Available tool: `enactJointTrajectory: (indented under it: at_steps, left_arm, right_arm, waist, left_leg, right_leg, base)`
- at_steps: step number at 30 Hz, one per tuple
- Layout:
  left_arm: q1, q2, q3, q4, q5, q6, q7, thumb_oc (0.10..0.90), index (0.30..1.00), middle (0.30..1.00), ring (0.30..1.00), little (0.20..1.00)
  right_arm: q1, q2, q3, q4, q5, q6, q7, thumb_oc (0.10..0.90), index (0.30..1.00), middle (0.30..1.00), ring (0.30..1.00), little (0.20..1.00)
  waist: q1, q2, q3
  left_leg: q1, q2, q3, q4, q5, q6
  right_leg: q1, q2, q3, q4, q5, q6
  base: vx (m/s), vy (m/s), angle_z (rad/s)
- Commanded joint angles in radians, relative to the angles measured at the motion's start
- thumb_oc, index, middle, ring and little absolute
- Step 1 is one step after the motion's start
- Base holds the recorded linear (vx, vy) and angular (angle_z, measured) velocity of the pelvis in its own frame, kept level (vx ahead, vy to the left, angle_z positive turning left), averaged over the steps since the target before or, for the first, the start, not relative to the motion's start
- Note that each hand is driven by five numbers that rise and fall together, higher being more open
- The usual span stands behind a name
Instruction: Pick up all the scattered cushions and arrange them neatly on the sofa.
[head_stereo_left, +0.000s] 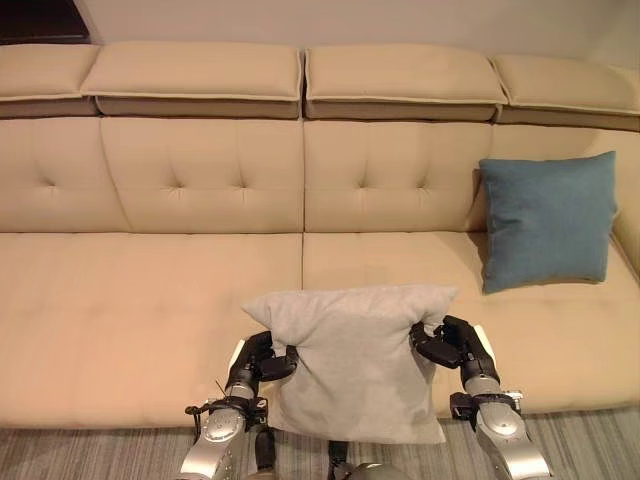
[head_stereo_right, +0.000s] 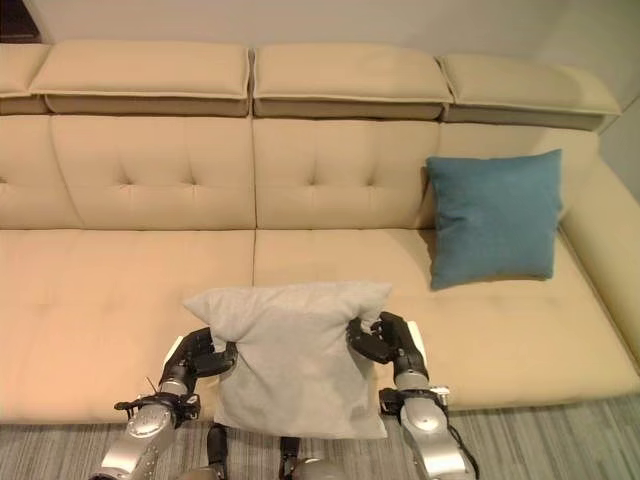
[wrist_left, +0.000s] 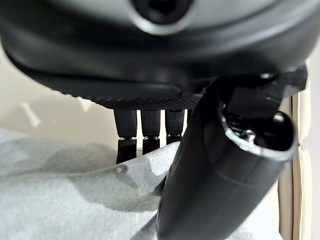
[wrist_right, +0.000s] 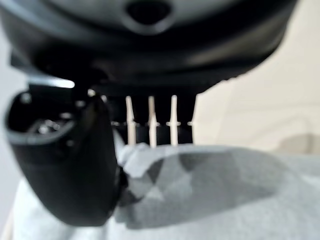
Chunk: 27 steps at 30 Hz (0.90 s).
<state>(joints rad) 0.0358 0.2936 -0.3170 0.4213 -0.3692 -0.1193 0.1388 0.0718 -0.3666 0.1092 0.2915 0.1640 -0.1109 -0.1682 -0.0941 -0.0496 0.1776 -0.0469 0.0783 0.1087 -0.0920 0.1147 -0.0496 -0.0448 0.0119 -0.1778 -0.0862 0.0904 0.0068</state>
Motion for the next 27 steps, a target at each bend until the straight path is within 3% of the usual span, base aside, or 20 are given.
enactJointTrajectory:
  at_steps: [1, 6, 16, 17, 20, 23, 27]
  left_arm:
    - [-0.055, 0.029, 0.015, -0.187, 0.039, -0.102, -0.025, 0.4, 0.3, 0.3, 0.3, 0.3]
    - [-0.093, 0.04, 0.022, -0.213, 0.055, -0.114, -0.001, 0.4, 0.3, 0.3, 0.3, 0.3]
    - [-0.446, 0.058, -0.029, -0.222, 0.114, -0.172, 0.169, 0.4, 0.3, 0.3, 0.3, 0.3]
    - [-0.628, 0.081, -0.06, -0.199, 0.115, -0.195, 0.23, 0.4, 0.3, 0.3, 0.3, 0.3]
    - [-0.738, 0.096, -0.072, -0.162, 0.114, -0.206, 0.266, 0.4, 0.3, 0.3, 0.3, 0.3]
    - [-1.017, 0.136, -0.119, 0.002, 0.126, -0.224, 0.353, 0.4, 0.3, 0.3, 0.3, 0.3]
    - [-1.07, 0.15, -0.126, 0.065, 0.125, -0.223, 0.369, 0.4, 0.3, 0.3, 0.3, 0.3]
  right_arm:
    - [-0.091, 0.032, -0.005, -0.136, 0.024, -0.104, -0.004, 0.4, 0.3, 0.3, 0.3, 0.3]
    - [-0.12, 0.035, -0.011, -0.155, 0.012, -0.111, -0.025, 0.4, 0.3, 0.3, 0.3, 0.3]
    - [-0.458, -0.004, 0.063, -0.143, -0.115, -0.132, -0.218, 0.4, 0.3, 0.3, 0.3, 0.3]
    - [-0.63, -0.02, 0.108, -0.096, -0.135, -0.13, -0.283, 0.4, 0.3, 0.3, 0.3, 0.3]
    - [-0.735, -0.038, 0.121, -0.054, -0.146, -0.13, -0.324, 0.4, 0.3, 0.3, 0.3, 0.3]
    - [-1.008, -0.106, 0.174, 0.137, -0.166, -0.123, -0.425, 0.4, 0.3, 0.3, 0.3, 0.3]
    - [-1.075, -0.134, 0.2, 0.252, -0.146, -0.122, -0.437, 0.4, 0.3, 0.3, 0.3, 0.3]
  waist:
    - [0.029, -0.02, -0.101]
    - [0.031, -0.017, -0.107]
    - [0.033, 0.012, -0.098]
    - [0.037, 0.021, -0.081]
    - [0.04, 0.027, -0.074]
    - [0.043, 0.042, -0.068]
    - [0.052, 0.053, -0.064]
  left_leg:
    - [0.008, -0.024, 0.046, 0.114, -0.174, -0.003]
    - [0.028, -0.033, 0.06, 0.081, -0.174, 0.004]
    - [0.006, -0.03, 0.063, 0.019, -0.145, -0.001]
    - [-0.047, -0.027, 0.051, 0.013, -0.124, -0.007]
    - [-0.092, -0.025, 0.041, 0.014, -0.11, -0.011]
    - [-0.227, -0.029, 0.008, 0.005, -0.059, -0.026]
    - [-0.312, -0.035, -0.011, 0.005, -0.033, -0.036]
  right_leg:
    - [0.016, -0.123, 0.05, 0.114, -0.118, 0.138]
    - [0.016, -0.129, 0.056, 0.104, -0.113, 0.147]
    - [-0.03, -0.127, 0.059, 0.038, -0.071, 0.157]
    - [-0.082, -0.122, 0.06, 0.024, -0.05, 0.161]
    - [-0.121, -0.12, 0.06, 0.018, -0.039, 0.161]
    - [-0.245, -0.115, 0.053, 0.006, 0.0, 0.164]
    - [-0.323, -0.12, 0.044, 0.002, 0.018, 0.166]
  base:
    - [0.1, 0.134, -0.34]
    - [0.05, 0.041, -0.15]
    - [-0.01, -0.005, 0.01]
    - [-0.15, -0.059, 0.0]
    - [-0.11, -0.048, -0.01]
    - [-0.16, -0.064, 0.09]
    - [-0.07, -0.024, 0.06]
